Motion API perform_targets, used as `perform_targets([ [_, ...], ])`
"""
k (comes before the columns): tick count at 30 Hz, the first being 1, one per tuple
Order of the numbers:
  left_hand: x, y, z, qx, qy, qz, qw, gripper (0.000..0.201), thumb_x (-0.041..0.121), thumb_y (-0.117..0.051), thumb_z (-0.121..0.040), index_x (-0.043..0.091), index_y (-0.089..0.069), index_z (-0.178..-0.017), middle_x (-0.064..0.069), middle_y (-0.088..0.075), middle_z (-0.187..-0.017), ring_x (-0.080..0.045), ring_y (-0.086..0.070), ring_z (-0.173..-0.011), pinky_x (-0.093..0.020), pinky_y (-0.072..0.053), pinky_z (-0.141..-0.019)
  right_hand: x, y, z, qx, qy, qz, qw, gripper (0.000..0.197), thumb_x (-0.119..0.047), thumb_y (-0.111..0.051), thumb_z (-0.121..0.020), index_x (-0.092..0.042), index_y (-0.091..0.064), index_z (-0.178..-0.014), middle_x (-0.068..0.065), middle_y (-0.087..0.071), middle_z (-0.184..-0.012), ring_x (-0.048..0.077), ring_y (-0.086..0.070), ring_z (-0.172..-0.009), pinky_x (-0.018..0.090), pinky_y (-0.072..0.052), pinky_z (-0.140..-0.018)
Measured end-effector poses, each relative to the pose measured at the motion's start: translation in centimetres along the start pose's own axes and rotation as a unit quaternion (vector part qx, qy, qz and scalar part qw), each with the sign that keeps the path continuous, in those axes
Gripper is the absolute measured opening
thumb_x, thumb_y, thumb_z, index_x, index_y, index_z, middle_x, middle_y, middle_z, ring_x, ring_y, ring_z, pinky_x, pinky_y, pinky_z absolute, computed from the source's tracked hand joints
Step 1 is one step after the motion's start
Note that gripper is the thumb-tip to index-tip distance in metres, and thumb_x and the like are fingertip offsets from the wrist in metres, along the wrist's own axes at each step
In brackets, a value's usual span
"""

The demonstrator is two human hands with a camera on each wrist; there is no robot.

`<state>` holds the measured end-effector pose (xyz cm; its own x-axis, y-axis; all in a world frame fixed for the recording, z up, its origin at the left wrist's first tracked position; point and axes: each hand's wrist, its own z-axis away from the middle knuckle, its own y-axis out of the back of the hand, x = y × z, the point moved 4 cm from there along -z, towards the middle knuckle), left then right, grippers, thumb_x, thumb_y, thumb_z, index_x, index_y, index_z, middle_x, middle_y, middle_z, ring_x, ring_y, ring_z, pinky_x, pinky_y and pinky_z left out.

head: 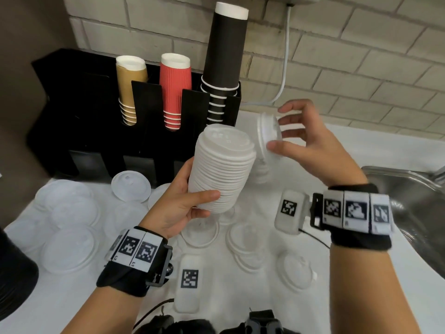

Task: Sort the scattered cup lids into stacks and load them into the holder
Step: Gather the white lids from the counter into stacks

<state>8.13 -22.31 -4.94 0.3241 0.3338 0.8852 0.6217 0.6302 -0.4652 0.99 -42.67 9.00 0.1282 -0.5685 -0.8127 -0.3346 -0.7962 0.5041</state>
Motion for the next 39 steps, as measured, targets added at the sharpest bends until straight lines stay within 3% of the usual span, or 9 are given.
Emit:
perform_targets([
  [3, -0.1, -0.3, 0.2, -0.006, 0.006, -0.003, 1.000, 0.075, 0.018, -0.082, -0.060, 0.047, -0.051, -0.123, 0.012, -0.071, -0.108, -0.012, -0.070, -0.095, -0.019, -0.053, -0.049, -3.7, -2.0, 2.3, 0.050, 0.075, 0.000, 0.996, 0.040, -0.042, -0.074, -0.071, -0.043, -0.050, -0.103, -0.012, -0.052, -0.117, 0.006, -0.058, -0.101, 0.020, -0.053, -0.074],
  [7, 0.1, -0.6, 0.4, -0.018, 0.011, -0.004, 1.000, 0.076, 0.023, -0.084, -0.057, 0.053, -0.054, -0.120, 0.010, -0.069, -0.114, -0.016, -0.070, -0.099, -0.019, -0.053, -0.048, -4.8, -4.3, 3.1, 0.072, 0.090, 0.072, 0.991, 0.037, -0.036, -0.077, -0.074, -0.036, -0.056, -0.104, -0.010, -0.048, -0.117, 0.008, -0.056, -0.105, 0.017, -0.048, -0.077],
  [12, 0.0, -1.0, 0.6, -0.048, 0.019, -0.019, 0.998, 0.078, 0.023, -0.084, -0.058, 0.057, -0.054, -0.120, 0.007, -0.064, -0.125, -0.020, -0.068, -0.104, -0.021, -0.054, -0.050, -4.5, -4.7, 2.8, 0.059, 0.085, 0.080, 0.991, 0.032, -0.021, -0.075, -0.076, -0.034, -0.063, -0.103, -0.006, -0.049, -0.117, 0.002, -0.051, -0.108, 0.010, -0.042, -0.083],
  [21, 0.0, -1.2, 0.6, -0.067, 0.021, -0.026, 0.997, 0.076, 0.021, -0.084, -0.058, 0.056, -0.055, -0.119, 0.009, -0.065, -0.119, -0.017, -0.069, -0.102, -0.021, -0.054, -0.050, -4.8, -5.3, 2.7, 0.014, 0.080, 0.086, 0.993, 0.033, -0.026, -0.064, -0.069, -0.037, -0.070, -0.099, -0.008, -0.055, -0.120, -0.007, -0.049, -0.109, 0.000, -0.032, -0.082],
  [27, 0.1, -1.3, 0.6, -0.057, 0.016, -0.017, 0.998, 0.080, 0.021, -0.083, -0.057, 0.053, -0.052, -0.123, 0.003, -0.061, -0.126, -0.018, -0.068, -0.101, -0.021, -0.054, -0.050, -4.8, -5.4, 2.7, 0.007, 0.099, 0.097, 0.990, 0.034, -0.018, -0.076, -0.074, -0.034, -0.069, -0.103, -0.007, -0.055, -0.120, -0.006, -0.049, -0.109, 0.000, -0.032, -0.083],
  [31, 0.4, -0.8, 0.7, -0.033, 0.009, -0.013, 0.999, 0.085, 0.022, -0.083, -0.055, 0.048, -0.048, -0.128, 0.006, -0.062, -0.126, -0.018, -0.068, -0.104, -0.021, -0.054, -0.049, -3.6, -3.6, 1.7, 0.070, 0.095, 0.068, 0.991, 0.027, -0.047, -0.067, -0.080, -0.042, -0.061, -0.106, -0.017, -0.057, -0.116, -0.007, -0.053, -0.105, 0.003, -0.038, -0.079],
  [34, 1.2, 0.0, 0.8, -0.016, -0.005, -0.023, 1.000, 0.084, 0.023, -0.082, -0.055, 0.047, -0.047, -0.127, 0.014, -0.068, -0.114, -0.014, -0.069, -0.101, -0.020, -0.053, -0.050, 0.2, -1.4, -1.1, 0.157, -0.004, 0.037, 0.987, 0.004, -0.033, -0.060, -0.089, -0.035, -0.063, -0.089, -0.013, -0.065, -0.103, -0.008, -0.057, -0.086, 0.003, -0.038, -0.070],
  [36, 1.8, 0.5, 0.8, -0.006, -0.016, -0.034, 0.999, 0.082, 0.025, -0.082, -0.055, 0.048, -0.048, -0.126, 0.015, -0.068, -0.113, -0.012, -0.069, -0.102, -0.020, -0.053, -0.052, 4.0, -1.7, -3.4, 0.069, -0.129, 0.165, 0.975, 0.012, -0.028, -0.056, -0.093, -0.024, -0.067, -0.094, -0.001, -0.066, -0.111, 0.005, -0.059, -0.095, 0.013, -0.039, -0.077],
  [39, 2.4, 1.1, 0.7, 0.002, -0.025, -0.036, 0.999, 0.079, 0.025, -0.082, -0.057, 0.048, -0.050, -0.124, 0.012, -0.068, -0.115, -0.013, -0.068, -0.104, -0.020, -0.053, -0.051, 9.6, -4.4, -4.3, -0.197, -0.270, 0.349, 0.876, 0.035, -0.027, -0.049, -0.097, -0.014, -0.059, -0.128, 0.008, -0.053, -0.137, 0.025, -0.049, -0.125, 0.029, -0.036, -0.099],
])
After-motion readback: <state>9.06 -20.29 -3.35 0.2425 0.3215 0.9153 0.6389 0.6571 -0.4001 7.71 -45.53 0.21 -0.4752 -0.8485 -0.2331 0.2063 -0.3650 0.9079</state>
